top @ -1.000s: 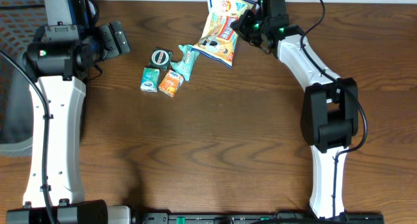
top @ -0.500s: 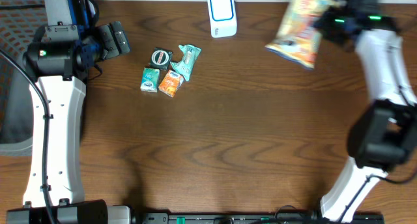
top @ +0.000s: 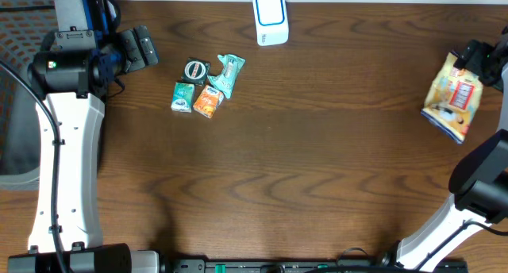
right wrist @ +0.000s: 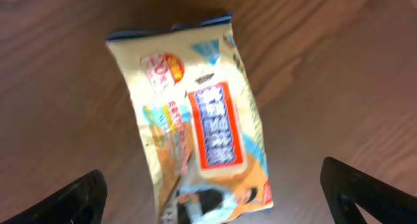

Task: Scan the item barcode
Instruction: 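Carry the bag to the far right edge and release it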

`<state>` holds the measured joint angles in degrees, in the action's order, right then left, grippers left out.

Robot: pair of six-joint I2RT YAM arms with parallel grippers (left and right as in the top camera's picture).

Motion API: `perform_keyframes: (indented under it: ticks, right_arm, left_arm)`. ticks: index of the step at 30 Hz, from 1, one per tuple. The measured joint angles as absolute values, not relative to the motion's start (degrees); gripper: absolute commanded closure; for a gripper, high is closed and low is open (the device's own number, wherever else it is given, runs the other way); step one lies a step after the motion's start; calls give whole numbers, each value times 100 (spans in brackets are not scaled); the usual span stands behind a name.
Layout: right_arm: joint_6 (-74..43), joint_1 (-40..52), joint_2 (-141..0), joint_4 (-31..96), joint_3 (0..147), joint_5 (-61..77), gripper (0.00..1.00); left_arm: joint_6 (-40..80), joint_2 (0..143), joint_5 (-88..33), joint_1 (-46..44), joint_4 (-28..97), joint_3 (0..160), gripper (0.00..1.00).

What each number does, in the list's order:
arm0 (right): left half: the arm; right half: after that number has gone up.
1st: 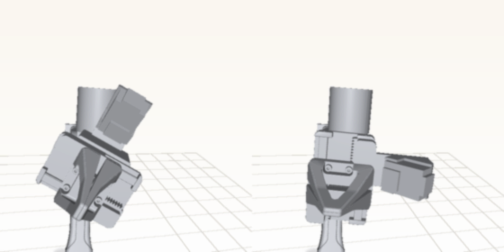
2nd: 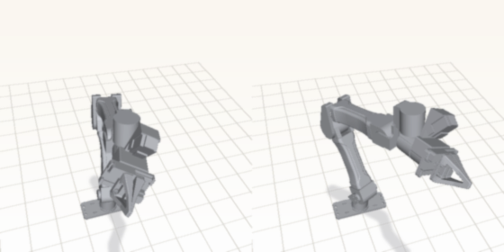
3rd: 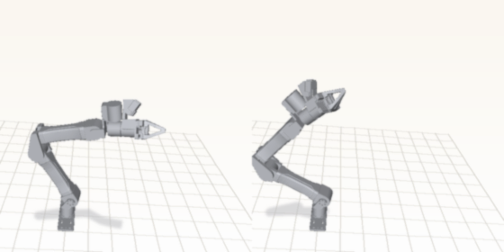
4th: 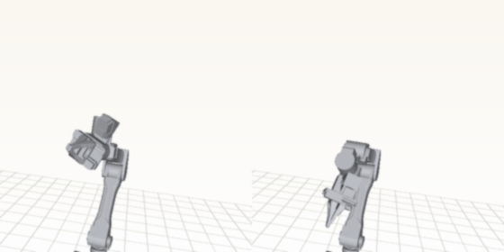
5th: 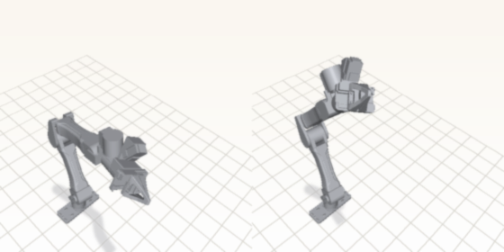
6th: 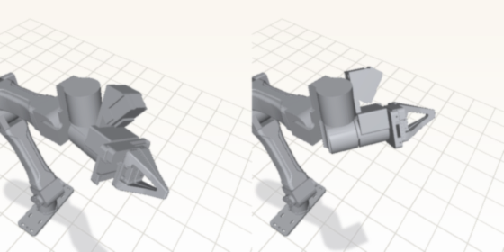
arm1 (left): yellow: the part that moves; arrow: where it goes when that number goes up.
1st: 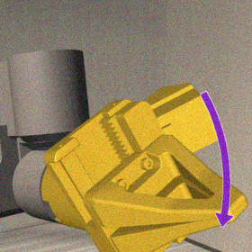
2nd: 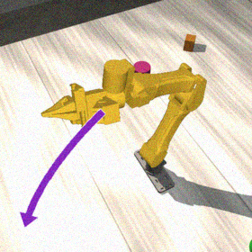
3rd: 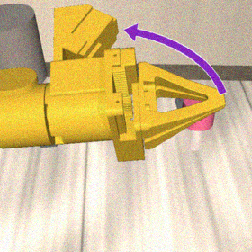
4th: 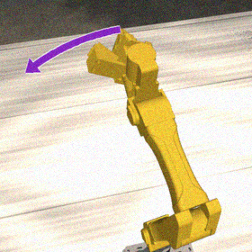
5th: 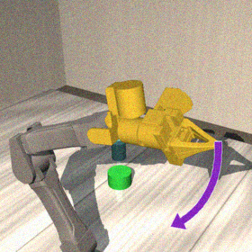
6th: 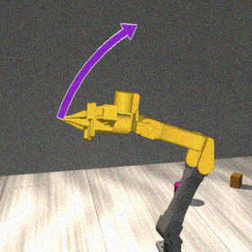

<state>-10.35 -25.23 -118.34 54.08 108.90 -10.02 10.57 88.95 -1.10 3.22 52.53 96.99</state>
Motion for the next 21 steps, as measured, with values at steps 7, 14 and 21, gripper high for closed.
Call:
perform_keyframes:
  ticks: [7, 14, 21]
  right_arm:
    - [-969, -2119, -11837, 6173, 10890, -707, 32]
    - [-1007, -1734, -11837, 5527, 10114, -449, 64]
    - [-1020, -1758, -11841, 3828, 8849, -460, 69]
  left_arm:
    - [1057, 8895, -110, 322, 5253, 9699, 2]
    - [1057, 8895, -110, 322, 5253, 9699, 2]
    - [1057, 8895, -110, 322, 5253, 9699, 2]
